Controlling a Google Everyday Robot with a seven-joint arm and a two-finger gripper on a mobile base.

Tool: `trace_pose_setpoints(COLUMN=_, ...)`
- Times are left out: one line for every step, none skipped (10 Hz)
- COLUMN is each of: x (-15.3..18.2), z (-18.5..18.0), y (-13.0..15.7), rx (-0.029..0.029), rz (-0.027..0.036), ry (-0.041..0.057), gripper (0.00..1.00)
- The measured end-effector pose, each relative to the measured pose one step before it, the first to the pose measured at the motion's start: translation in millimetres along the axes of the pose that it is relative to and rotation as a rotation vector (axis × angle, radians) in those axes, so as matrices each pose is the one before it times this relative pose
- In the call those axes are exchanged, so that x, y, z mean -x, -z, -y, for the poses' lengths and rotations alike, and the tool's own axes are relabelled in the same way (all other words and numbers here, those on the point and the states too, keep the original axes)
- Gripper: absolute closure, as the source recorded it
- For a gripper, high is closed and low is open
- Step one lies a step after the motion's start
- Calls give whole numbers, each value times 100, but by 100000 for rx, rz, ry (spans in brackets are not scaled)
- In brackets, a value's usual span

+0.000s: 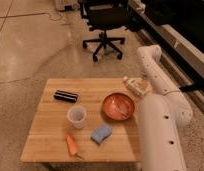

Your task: Place the bottle in the ceramic bowl

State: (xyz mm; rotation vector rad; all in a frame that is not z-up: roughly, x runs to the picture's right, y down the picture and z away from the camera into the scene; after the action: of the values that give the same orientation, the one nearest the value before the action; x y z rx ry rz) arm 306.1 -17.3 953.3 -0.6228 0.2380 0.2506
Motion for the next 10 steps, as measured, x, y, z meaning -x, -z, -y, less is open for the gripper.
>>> trace_pose_setpoints(x=284, z=-102, y=107, rx=139, rz=300, ry=395, gripper=35)
trace_pose_setpoints(x=486, z=-411, y=0, rx=817, rz=404, ry=823, gripper=35)
trace_pose_setpoints(x=277, z=-382, y=26, rx=681, rz=275, ry=485, gripper=35)
trace_pose_setpoints(x=218, z=-347, y=-102, rx=621, rz=173, ry=447, gripper=35)
trace_pose_setpoints(x=286, z=-465, y=-191, rx=668, rz=335, ry=516, gripper=35)
trace_pose_setpoints(x=258, z=-306, y=-257, rx=607, rz=-27, ry=430, gripper=35)
trace_pose_setpoints(x=204, z=-224, y=-188, rx=353, rz=-156, ry=268, gripper=35)
trace_pose_setpoints(x=191, z=-186, y=-260, rx=302, rz=-535, ry=429, gripper=35)
trace_pose_setpoints(x=-19, z=-173, y=-432, rx=37, rz=-1403, ry=186, gripper=35)
trace_pose_setpoints(x=-78, z=-3, y=-244, rx=-145, rz=-993, ry=-144, gripper=35)
